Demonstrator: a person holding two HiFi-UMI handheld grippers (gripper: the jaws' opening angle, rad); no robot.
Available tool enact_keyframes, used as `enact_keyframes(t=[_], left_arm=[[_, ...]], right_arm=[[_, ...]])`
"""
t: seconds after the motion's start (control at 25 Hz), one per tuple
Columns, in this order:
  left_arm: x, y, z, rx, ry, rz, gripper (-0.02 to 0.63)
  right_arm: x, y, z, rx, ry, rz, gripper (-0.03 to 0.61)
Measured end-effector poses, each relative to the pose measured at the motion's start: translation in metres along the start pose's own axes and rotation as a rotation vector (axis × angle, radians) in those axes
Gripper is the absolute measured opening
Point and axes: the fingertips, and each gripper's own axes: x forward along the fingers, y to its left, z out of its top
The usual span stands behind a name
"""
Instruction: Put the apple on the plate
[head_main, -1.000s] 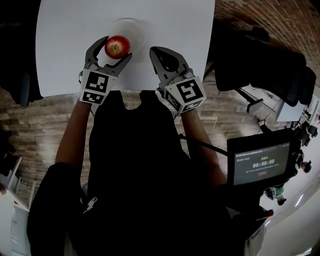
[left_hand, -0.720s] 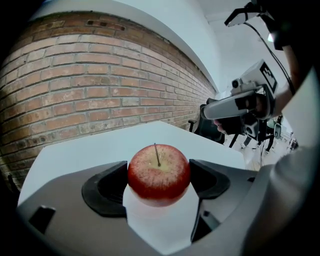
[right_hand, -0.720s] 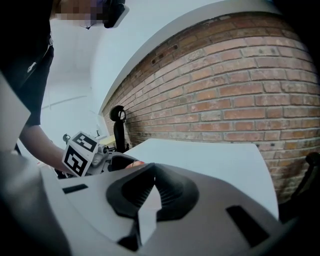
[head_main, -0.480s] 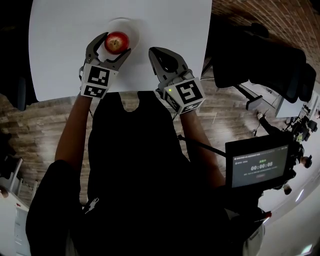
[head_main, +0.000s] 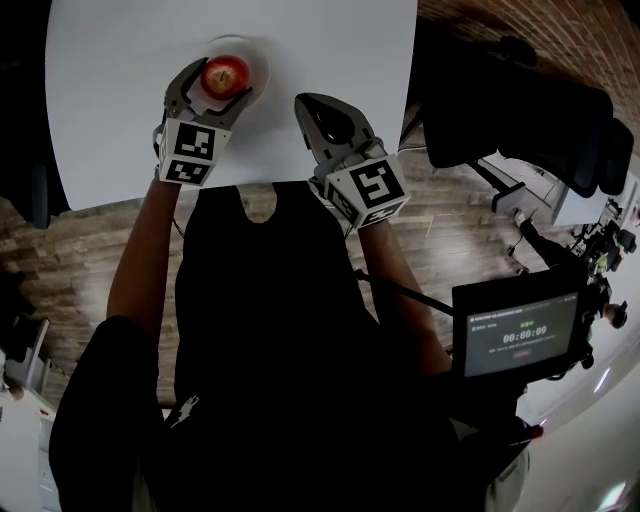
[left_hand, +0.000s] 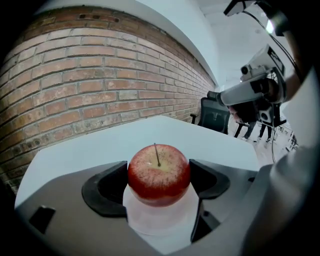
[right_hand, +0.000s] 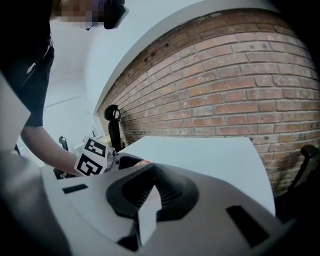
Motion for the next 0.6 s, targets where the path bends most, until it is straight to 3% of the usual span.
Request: enact_keyframes(t=[0.6], left_arm=[[0.0029, 0.0009, 0.0055, 0.017, -0.006, 0.015, 0.391]], right_arm=[[-0.0014, -0.0038, -0.0043, 0.016, 0.005, -0.009, 0.005]])
